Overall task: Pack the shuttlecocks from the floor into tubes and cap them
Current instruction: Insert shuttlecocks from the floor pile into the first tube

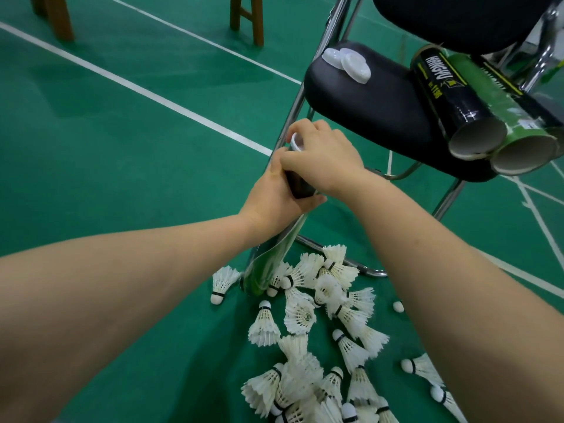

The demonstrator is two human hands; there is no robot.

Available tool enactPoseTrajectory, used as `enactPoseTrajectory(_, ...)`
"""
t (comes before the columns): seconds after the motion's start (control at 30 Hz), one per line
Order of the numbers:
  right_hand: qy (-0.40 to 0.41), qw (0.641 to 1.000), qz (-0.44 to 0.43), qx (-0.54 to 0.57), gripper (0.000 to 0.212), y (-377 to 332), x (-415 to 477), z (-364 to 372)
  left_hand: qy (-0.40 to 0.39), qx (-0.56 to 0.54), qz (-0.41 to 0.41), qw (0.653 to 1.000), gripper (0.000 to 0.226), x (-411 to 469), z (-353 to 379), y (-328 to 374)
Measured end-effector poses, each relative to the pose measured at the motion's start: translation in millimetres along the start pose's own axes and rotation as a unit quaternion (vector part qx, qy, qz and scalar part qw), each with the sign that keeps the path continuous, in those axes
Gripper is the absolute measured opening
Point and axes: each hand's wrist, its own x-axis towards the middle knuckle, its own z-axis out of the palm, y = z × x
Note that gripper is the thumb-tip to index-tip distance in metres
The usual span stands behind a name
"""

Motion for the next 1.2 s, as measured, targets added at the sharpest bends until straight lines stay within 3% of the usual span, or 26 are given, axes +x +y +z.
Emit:
enactPoseTrajectory(0.13, 0.008, 1.000, -0.003, -0.007, 0.039, -1.8, 1.2, 0.8, -0.011, 0.005, 0.003, 1.000, 0.074, 1.1, -4.2, 0.6)
enactPoseTrajectory(0.27, -0.029, 1.000, 0.003, 0.011, 0.043, 6.1, 4.3, -1.3, -0.123, -0.017, -0.035, 0.992, 0.068, 9.9, -18.7, 3.9)
enactPoseTrajectory(0.33, -0.042, 0.998, 0.000, 0.043, 0.046, 10.7, 7.7, -5.2, -0.152, -0.098, -0.098, 0.979, 0.041, 16.5, -25.6, 18.6)
enactPoseTrajectory(0.37, -0.048, 0.997, -0.018, 0.049, 0.045, 10.6, 9.0, -6.7, -0.140, -0.145, -0.131, 0.971, 0.018, 19.0, -29.2, 26.9)
enactPoseTrajectory(0.4, -0.045, 0.997, -0.032, 0.062, 0.041, 9.4, 9.5, -7.2, -0.119, -0.190, -0.165, 0.960, 0.010, 19.3, -31.1, 34.4)
enactPoseTrajectory(0.47, 0.033, 0.988, -0.019, 0.151, 0.035, 9.9, 9.8, -4.3, -0.058, -0.276, -0.208, 0.937, 0.022, 19.2, -29.2, 38.4)
enactPoseTrajectory(0.53, 0.146, 0.934, 0.087, 0.315, 0.035, 10.6, 7.3, 4.8, -0.020, -0.295, -0.224, 0.929, 0.032, 18.0, -24.7, 38.8)
enactPoseTrajectory(0.6, 0.198, 0.850, 0.188, 0.450, 0.033, 10.2, 5.4, 14.2, -0.002, -0.299, -0.224, 0.928, 0.033, 22.0, -19.5, 41.0)
enactPoseTrajectory(0.7, 0.151, 0.719, 0.271, 0.622, 0.019, 11.0, 3.5, 17.8, 0.021, -0.296, -0.223, 0.929, 0.030, 28.8, -15.6, 47.6)
enactPoseTrajectory(0.8, 0.107, 0.636, 0.280, 0.711, 0.020, 10.3, 3.5, 20.9, 0.051, -0.308, -0.240, 0.919, 0.026, 31.4, -13.0, 48.8)
enactPoseTrajectory(0.97, 0.092, 0.616, 0.261, 0.738, 0.026, 10.6, 4.5, 31.7, 0.103, -0.359, -0.248, 0.894, 0.024, 32.0, -10.8, 50.7)
enactPoseTrajectory(1.2, 0.112, 0.634, 0.239, 0.727, 0.027, 7.5, 5.8, 34.0, 0.156, -0.402, -0.207, 0.878, 0.022, 31.6, -5.8, 51.8)
